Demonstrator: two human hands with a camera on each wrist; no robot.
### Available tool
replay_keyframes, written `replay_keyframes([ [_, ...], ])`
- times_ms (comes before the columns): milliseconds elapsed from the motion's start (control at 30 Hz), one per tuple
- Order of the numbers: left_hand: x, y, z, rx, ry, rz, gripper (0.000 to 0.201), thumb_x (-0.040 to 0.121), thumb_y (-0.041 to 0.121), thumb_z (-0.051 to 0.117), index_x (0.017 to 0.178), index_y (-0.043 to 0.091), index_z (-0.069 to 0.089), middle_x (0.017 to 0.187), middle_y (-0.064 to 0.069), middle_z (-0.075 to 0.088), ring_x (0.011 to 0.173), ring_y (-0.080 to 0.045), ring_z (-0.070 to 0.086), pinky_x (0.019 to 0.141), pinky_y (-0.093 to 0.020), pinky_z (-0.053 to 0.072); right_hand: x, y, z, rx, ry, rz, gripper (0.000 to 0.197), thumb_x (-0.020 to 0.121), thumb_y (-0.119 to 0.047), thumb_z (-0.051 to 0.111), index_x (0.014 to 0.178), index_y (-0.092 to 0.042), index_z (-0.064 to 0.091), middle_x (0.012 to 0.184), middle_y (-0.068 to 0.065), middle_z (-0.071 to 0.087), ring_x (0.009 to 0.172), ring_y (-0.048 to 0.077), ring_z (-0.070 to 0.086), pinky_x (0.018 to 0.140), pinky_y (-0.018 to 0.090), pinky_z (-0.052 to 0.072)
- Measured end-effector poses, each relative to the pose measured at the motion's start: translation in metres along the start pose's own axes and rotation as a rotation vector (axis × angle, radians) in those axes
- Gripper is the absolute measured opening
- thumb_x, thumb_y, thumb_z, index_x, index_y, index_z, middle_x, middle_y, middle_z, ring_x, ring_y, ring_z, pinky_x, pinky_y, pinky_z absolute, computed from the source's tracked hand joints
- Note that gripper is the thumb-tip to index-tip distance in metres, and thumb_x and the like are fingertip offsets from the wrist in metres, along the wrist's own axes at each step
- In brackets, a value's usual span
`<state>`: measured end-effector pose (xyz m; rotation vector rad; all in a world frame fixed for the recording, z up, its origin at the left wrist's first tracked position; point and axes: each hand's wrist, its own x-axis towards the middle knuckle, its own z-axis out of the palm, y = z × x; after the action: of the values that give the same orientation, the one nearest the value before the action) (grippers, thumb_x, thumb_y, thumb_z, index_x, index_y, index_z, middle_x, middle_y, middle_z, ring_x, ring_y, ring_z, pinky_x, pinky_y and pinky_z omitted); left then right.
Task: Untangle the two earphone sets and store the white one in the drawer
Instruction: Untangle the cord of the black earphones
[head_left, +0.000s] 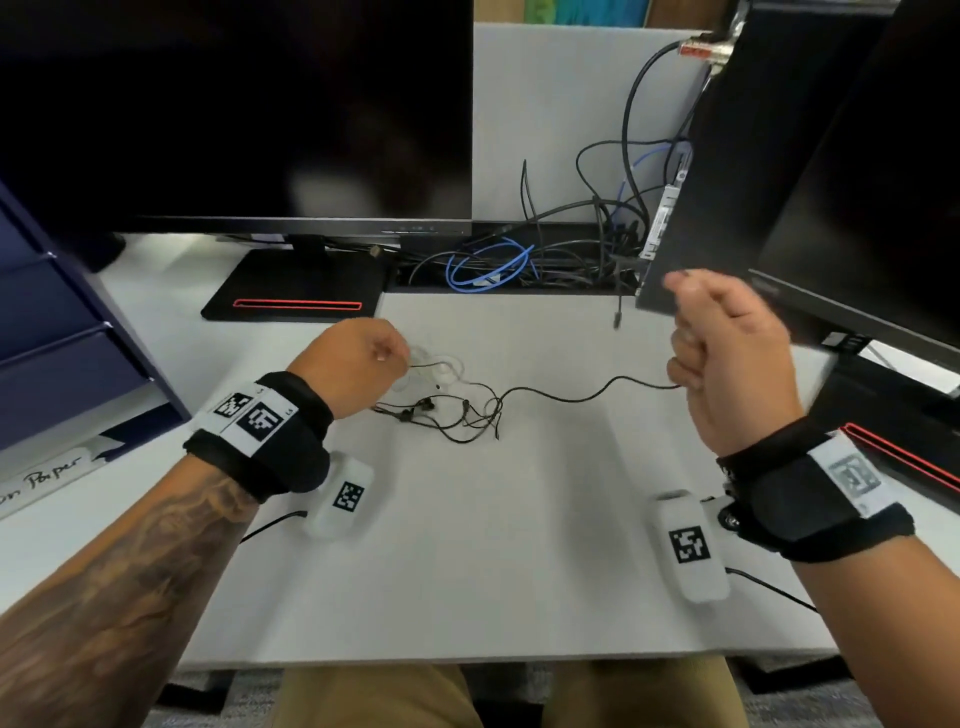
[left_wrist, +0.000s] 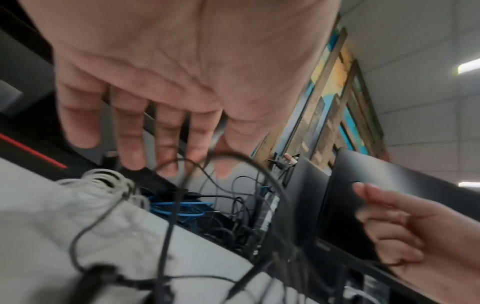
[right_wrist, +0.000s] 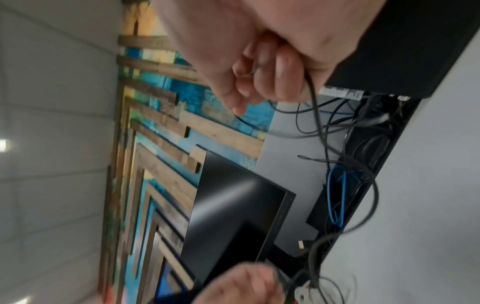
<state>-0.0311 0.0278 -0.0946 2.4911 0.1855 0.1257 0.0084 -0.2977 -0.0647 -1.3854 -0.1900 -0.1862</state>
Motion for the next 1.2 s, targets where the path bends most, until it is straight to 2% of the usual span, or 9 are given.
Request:
replay_keyframes([
  [267, -0.025, 0.088, 0.011, -0.402, -0.117, 0.331, 0.066, 0.077, 0.047, 0.076, 0.136, 0.033, 0.05, 0.13, 0.018, 0.056, 0.12, 0.0, 0.054, 0.099, -0.024, 0.044, -0.026, -0.016, 0.047, -0.284, -0.309, -0.115, 0.013, 0.098, -0.016, 0.064, 0.104, -0.017, 0.075, 0.062, -0.019, 0.058, 0.053, 0.002, 0.046, 0.051, 0.014, 0.037],
  [333, -0.026, 0.102, 0.013, -0.417, -0.154, 0.405, 0.048, 0.085, 0.034, 0.076, 0.129, 0.028, 0.058, 0.12, 0.015, 0.065, 0.114, -0.003, 0.06, 0.099, -0.031, 0.047, -0.026, -0.024, 0.052, -0.286, -0.381, -0.16, 0.014, 0.098, -0.011, 0.063, 0.106, -0.013, 0.075, 0.069, -0.018, 0.066, 0.056, 0.001, 0.052, 0.055, 0.01, 0.04],
  [467, -0.025, 0.102, 0.002, -0.6, -0.036, 0.37, 0.013, 0.096, 0.014, 0.061, 0.092, 0.011, 0.073, 0.065, 0.01, 0.062, 0.057, -0.01, 0.056, 0.07, -0.038, 0.055, -0.018, -0.03, 0.049, -0.436, -0.381, -0.273, 0.011, 0.093, -0.007, 0.07, 0.098, -0.015, 0.075, 0.073, -0.001, 0.065, 0.061, 0.002, 0.051, 0.061, 0.011, 0.041],
  [567, -0.024, 0.088, -0.019, -0.588, 0.117, 0.302, 0.014, 0.094, 0.009, 0.062, 0.089, 0.014, 0.075, 0.06, 0.019, 0.058, 0.053, -0.002, 0.046, 0.054, -0.022, 0.047, -0.008, -0.027, 0.035, -0.6, -0.251, -0.284, 0.009, 0.092, -0.011, 0.071, 0.095, -0.02, 0.074, 0.069, -0.009, 0.058, 0.059, 0.002, 0.052, 0.06, 0.013, 0.043],
  [633, -0.021, 0.075, -0.031, -0.537, 0.248, 0.271, 0.011, 0.093, 0.01, 0.064, 0.092, 0.01, 0.075, 0.058, 0.022, 0.06, 0.055, 0.005, 0.052, 0.057, -0.009, 0.041, -0.004, -0.027, 0.027, -0.684, -0.221, -0.245, 0.007, 0.095, -0.02, 0.067, 0.091, -0.021, 0.072, 0.069, -0.003, 0.06, 0.056, 0.006, 0.055, 0.058, 0.022, 0.049],
  [733, -0.012, 0.054, -0.037, -0.369, 0.361, 0.249, 0.012, 0.093, 0.014, 0.064, 0.098, 0.015, 0.075, 0.084, 0.013, 0.069, 0.075, 0.003, 0.06, 0.071, -0.013, 0.048, -0.003, -0.024, 0.022, -0.635, -0.327, -0.068, 0.028, 0.102, -0.026, 0.055, 0.082, -0.015, 0.07, 0.059, 0.001, 0.053, 0.052, 0.013, 0.052, 0.062, 0.031, 0.051],
  [900, -0.014, 0.045, -0.008, -0.034, 0.117, 0.219, 0.029, 0.089, 0.03, 0.07, 0.115, 0.026, 0.059, 0.111, 0.005, 0.054, 0.101, -0.014, 0.055, 0.087, -0.026, 0.045, -0.006, -0.026, 0.028, -0.267, -0.332, 0.183, 0.021, 0.1, -0.022, 0.055, 0.084, -0.013, 0.065, 0.061, -0.005, 0.031, 0.054, 0.015, 0.03, 0.054, 0.032, 0.046],
  [1100, -0.029, 0.064, 0.018, -0.072, -0.133, 0.225, 0.028, 0.087, 0.045, 0.07, 0.071, 0.023, 0.062, 0.065, 0.01, 0.061, 0.061, -0.007, 0.055, 0.063, -0.026, 0.047, -0.008, -0.028, 0.03, -0.097, -0.318, 0.217, 0.023, 0.104, -0.019, 0.048, 0.09, -0.009, 0.062, 0.064, -0.002, 0.038, 0.053, 0.015, 0.039, 0.054, 0.03, 0.046],
  [1200, -0.039, 0.072, 0.035, -0.054, -0.288, 0.325, 0.025, 0.086, 0.046, 0.07, 0.104, 0.029, 0.069, 0.103, 0.017, 0.067, 0.095, -0.001, 0.059, 0.084, -0.022, 0.049, -0.011, -0.032, 0.033, -0.021, -0.375, 0.215, 0.027, 0.106, -0.023, 0.044, 0.093, -0.009, 0.062, 0.065, -0.001, 0.043, 0.056, 0.016, 0.044, 0.056, 0.03, 0.049],
])
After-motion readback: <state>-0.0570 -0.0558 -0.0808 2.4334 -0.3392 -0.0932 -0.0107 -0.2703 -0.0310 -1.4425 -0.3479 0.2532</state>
